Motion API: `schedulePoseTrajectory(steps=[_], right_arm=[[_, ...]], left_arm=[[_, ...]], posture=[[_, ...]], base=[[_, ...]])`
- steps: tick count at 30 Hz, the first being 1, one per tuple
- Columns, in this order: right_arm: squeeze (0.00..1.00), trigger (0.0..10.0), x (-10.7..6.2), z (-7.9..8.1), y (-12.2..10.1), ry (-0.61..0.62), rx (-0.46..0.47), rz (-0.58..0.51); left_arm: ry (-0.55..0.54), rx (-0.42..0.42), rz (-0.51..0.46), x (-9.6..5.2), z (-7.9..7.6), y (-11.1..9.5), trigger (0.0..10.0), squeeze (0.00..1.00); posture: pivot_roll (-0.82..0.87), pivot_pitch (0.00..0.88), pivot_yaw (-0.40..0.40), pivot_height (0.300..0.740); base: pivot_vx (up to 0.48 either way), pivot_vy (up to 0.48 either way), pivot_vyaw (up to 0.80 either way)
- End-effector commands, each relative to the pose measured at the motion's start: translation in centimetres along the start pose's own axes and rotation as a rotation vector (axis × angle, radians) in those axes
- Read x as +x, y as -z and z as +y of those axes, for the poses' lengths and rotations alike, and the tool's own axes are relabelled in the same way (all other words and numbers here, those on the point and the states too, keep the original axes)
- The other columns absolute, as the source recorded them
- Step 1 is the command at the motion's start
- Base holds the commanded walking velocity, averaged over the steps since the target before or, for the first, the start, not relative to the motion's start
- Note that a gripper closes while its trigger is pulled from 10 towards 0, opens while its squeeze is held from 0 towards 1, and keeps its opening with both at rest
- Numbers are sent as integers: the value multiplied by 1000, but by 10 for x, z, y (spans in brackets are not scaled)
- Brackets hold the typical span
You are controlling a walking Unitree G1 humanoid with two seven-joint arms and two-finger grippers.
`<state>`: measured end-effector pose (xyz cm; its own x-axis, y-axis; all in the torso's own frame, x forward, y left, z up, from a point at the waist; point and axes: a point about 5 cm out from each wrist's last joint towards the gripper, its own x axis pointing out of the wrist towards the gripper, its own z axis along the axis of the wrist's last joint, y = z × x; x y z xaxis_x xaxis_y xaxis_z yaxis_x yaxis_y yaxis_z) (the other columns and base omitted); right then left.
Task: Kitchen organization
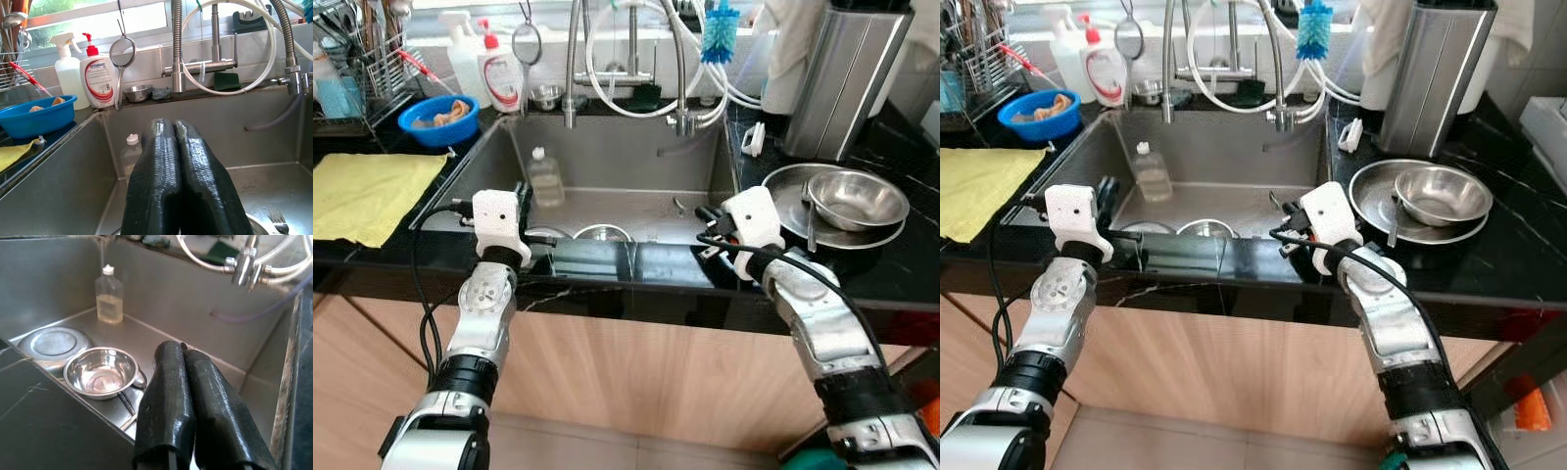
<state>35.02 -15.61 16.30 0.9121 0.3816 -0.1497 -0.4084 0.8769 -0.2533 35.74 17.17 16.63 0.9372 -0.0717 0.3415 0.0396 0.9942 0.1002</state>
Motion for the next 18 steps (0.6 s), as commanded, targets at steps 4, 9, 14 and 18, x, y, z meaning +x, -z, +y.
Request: schedulePoseTrajectory(steps=[4,9,14,18], right_arm=[[8,10000,4,-8,-5,37,34,-27],[1000,10000,5,-12,-6,55,41,-41],[1000,10000,5,-14,-9,63,55,-61],[1000,10000,4,-17,-18,100,19,-116]], left_arm=[[-16,24,-4,-2,6,-1,10000,0],[-18,24,-1,-2,7,0,10000,0],[-14,23,0,-1,5,-1,10000,0],[-13,23,0,-1,5,-1,10000,0]], posture=[[-23,0,55,740],[-28,0,59,740],[-31,0,62,740],[-30,0,62,740]], base=[[0,0,0],[0,0,0],[0,0,0],[0,0,0]])
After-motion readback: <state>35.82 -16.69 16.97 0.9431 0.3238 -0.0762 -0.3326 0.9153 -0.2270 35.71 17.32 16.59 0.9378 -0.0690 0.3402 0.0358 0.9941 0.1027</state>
